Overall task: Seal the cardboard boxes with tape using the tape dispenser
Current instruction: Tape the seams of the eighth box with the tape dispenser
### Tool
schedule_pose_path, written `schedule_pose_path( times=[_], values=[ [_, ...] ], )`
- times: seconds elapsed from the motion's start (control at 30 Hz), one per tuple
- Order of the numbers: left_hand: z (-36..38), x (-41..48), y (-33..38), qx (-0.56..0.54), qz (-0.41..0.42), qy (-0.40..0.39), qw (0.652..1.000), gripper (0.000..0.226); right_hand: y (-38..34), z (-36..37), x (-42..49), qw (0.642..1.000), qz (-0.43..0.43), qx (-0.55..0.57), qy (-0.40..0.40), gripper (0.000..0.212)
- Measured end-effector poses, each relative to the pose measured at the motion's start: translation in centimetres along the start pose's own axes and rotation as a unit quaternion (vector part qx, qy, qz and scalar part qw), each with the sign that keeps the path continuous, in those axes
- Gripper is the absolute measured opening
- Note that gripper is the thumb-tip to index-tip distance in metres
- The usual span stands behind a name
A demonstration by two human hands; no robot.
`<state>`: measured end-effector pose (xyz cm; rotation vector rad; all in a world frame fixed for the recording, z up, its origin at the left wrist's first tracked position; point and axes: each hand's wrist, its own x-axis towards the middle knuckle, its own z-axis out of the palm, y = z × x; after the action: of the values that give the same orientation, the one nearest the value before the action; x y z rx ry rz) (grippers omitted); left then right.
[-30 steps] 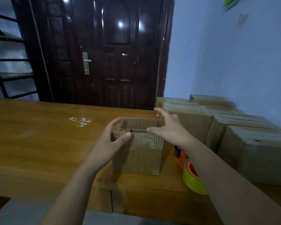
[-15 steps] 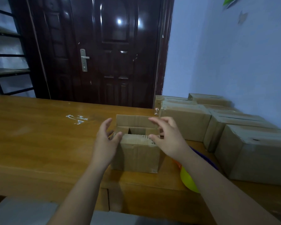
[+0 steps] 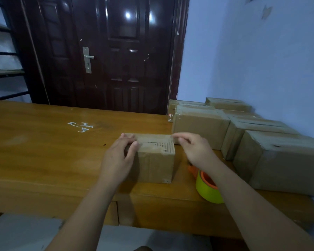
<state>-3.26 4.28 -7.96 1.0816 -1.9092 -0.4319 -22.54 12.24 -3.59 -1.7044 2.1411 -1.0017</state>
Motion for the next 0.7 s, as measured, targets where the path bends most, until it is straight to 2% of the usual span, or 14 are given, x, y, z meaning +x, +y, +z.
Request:
schedule_pose_path(
  times=[0.07, 0.13, 0.23, 0.27, 0.33, 0.4, 0.47, 0.5, 0.57, 0.63, 0.7],
  values=[
    [0.0, 0.0, 0.1, 0.012, 0.001, 0.007, 1.0, 0.035, 1.6, -1.4, 0.1, 0.997, 0.067, -0.041, 0.018, 0.057],
    [0.2, -0.1, 0.0, 0.016, 0.003, 0.016, 1.0, 0.035, 3.1, -2.9, -0.1, 0.984, 0.139, -0.092, -0.055, 0.075],
    [0.4, -0.2, -0.1, -0.009, 0.006, 0.033, 0.999, 0.032, 4.7, -3.9, -1.0, 0.948, 0.21, -0.145, -0.189, 0.083],
    [0.5, -0.3, 0.0, -0.016, 0.004, 0.038, 0.999, 0.031, 5.1, -3.8, -1.3, 0.943, 0.218, -0.159, -0.197, 0.082],
    [0.6, -0.4, -0.1, -0.017, 0.0, 0.041, 0.999, 0.031, 6.2, -3.5, -1.5, 0.944, 0.213, -0.192, -0.163, 0.072],
    [0.7, -0.3, -0.2, -0.012, 0.002, 0.039, 0.999, 0.032, 7.2, -3.4, -1.6, 0.952, 0.203, -0.185, -0.132, 0.048],
    [0.7, -0.3, -0.2, -0.01, -0.002, 0.036, 0.999, 0.032, 7.9, -3.5, -1.8, 0.964, 0.215, -0.095, -0.124, 0.02],
    [0.7, -0.2, -0.2, -0.009, -0.003, 0.036, 0.999, 0.032, 8.0, -3.5, -2.1, 0.965, 0.232, -0.029, -0.12, 0.013],
    [0.7, -0.2, -0.1, -0.008, -0.002, 0.039, 0.999, 0.031, 8.0, -3.3, -2.6, 0.953, 0.266, 0.111, -0.096, 0.015],
    [0.8, -0.2, 0.0, -0.009, -0.003, 0.045, 0.999, 0.029, 7.6, -3.0, -2.9, 0.915, 0.295, 0.269, -0.053, 0.019],
    [0.8, -0.1, 0.2, -0.009, -0.008, 0.05, 0.999, 0.028, 6.9, -3.0, -3.1, 0.844, 0.324, 0.426, -0.02, 0.019]
  ],
)
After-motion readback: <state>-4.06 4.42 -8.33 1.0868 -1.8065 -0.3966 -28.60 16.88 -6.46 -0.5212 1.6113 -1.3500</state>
